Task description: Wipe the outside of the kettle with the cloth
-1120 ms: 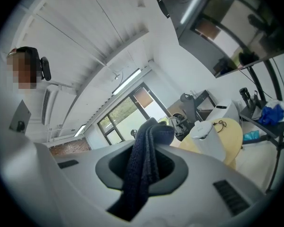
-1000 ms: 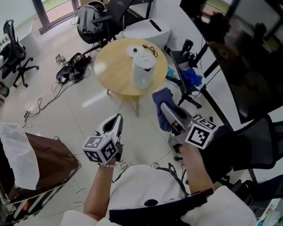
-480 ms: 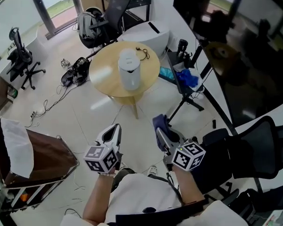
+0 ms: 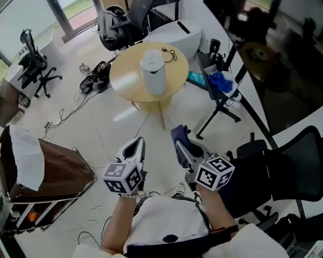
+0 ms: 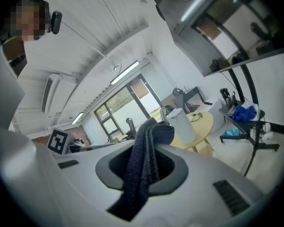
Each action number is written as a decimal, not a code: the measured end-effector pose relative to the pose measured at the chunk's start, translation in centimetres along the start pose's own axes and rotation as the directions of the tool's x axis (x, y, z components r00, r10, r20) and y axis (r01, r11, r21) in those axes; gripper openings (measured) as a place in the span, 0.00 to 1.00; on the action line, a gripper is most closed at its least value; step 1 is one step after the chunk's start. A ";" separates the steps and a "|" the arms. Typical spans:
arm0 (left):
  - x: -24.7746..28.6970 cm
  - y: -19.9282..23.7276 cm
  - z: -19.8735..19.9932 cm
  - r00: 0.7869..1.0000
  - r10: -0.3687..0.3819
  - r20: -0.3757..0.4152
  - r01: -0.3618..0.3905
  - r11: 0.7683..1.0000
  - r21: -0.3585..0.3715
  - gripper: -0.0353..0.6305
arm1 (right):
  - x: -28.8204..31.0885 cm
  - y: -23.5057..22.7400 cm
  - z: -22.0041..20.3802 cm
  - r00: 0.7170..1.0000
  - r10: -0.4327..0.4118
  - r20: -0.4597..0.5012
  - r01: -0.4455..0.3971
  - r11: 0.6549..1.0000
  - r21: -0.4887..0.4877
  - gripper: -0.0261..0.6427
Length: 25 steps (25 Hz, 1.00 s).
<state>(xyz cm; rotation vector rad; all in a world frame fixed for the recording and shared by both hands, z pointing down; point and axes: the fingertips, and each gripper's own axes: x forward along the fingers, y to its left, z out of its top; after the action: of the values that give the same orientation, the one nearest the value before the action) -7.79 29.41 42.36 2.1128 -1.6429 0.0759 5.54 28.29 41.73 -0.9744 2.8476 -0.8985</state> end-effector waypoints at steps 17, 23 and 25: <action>-4.3 3.0 0.0 0.988 -0.153 0.014 0.154 0.987 -0.051 0.05 | 2.5 9.0 -1.7 0.998 -0.064 0.003 0.064 0.990 -0.124 0.14; -4.7 3.0 -0.5 0.982 -0.190 0.004 0.190 0.979 -0.076 0.05 | 2.1 9.7 -2.7 0.994 -0.106 -0.013 0.102 0.980 -0.168 0.14; -4.9 3.1 -0.7 0.981 -0.193 0.005 0.192 0.978 -0.079 0.05 | 2.1 9.7 -2.9 0.994 -0.110 -0.013 0.106 0.981 -0.164 0.14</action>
<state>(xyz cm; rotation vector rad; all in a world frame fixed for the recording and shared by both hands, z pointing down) -11.90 33.53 42.39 2.1973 -1.4075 -0.0477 -2.11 34.86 39.54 -1.1519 2.9507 -0.6941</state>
